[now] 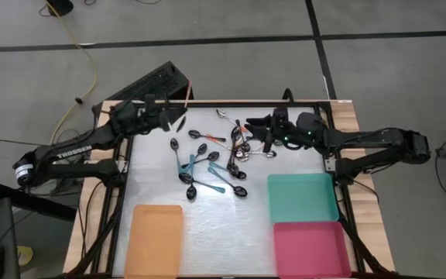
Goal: Sort silverware by color (type)
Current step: Put the orange spoon into the blue bin
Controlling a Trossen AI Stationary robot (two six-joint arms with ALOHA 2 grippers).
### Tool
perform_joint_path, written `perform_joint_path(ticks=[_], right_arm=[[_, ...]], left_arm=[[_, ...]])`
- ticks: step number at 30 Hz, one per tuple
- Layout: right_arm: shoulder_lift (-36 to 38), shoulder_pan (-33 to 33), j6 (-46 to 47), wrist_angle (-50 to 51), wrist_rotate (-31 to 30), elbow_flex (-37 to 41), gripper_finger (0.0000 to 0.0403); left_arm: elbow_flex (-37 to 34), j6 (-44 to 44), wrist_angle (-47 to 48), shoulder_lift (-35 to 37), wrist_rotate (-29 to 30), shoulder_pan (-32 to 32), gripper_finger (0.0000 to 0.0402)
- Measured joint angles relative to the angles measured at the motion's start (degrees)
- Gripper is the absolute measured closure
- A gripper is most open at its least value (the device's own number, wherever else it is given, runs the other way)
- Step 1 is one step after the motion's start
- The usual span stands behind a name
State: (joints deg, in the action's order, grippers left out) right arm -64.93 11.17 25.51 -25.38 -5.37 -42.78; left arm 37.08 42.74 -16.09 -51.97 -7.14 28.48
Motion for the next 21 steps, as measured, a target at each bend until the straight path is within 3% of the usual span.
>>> perform_joint_path(ticks=[8, 15, 21], right_arm=[[0.0, 1.9, 0.0, -4.0, 2.2, 0.0, 0.0155], [-2.7, 1.7, -0.8, -4.2, 2.7, -3.6, 0.0148], [-8.3, 1.2, -2.0, -3.6, 4.3, -8.6, 0.0148]], left_arm=[[0.0, -4.2, -14.8, -7.1, -1.2, -6.7, 0.0401], [0.4, -4.1, -24.2, -14.6, -1.6, -9.8, 0.0402], [5.3, -6.4, -24.4, -19.4, -3.9, -12.0, 0.0401]])
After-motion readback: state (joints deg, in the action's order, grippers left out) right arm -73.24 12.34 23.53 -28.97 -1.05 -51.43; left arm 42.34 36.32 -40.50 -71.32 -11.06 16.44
